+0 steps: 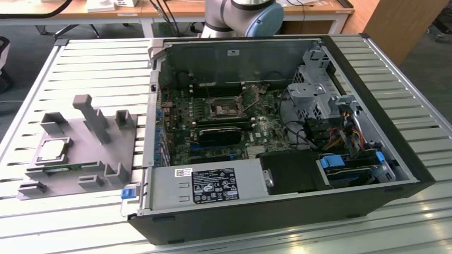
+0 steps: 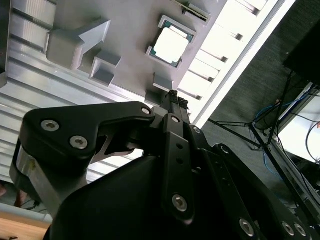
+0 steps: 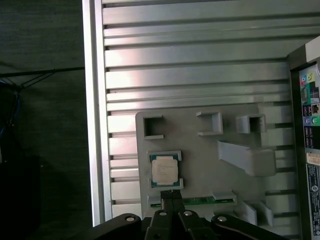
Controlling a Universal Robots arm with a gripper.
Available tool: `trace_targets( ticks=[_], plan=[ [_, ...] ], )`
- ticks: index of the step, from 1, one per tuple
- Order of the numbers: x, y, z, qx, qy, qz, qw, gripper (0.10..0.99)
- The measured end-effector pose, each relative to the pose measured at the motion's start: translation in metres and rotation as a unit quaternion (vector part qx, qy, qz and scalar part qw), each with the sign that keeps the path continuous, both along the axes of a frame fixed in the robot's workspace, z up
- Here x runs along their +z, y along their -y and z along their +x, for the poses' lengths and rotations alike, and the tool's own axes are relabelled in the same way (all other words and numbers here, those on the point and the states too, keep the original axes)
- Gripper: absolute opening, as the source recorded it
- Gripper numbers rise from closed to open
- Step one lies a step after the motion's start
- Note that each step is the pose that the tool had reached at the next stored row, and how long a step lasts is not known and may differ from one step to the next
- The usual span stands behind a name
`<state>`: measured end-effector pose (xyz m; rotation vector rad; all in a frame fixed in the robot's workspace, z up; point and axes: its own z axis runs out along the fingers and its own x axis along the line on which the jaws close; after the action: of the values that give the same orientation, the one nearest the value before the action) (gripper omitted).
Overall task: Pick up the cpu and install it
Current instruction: 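Pick up the cpu and move it towards the insertion slot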
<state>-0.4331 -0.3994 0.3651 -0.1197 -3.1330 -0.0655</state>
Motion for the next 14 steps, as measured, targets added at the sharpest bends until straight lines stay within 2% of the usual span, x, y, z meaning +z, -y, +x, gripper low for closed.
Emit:
trace_targets(
  ticks=[14],
  plan=[
    [-0.0088, 0.0004, -0.0008, 0.000, 0.0000, -0.0004, 1.0000, 0.106]
  ],
)
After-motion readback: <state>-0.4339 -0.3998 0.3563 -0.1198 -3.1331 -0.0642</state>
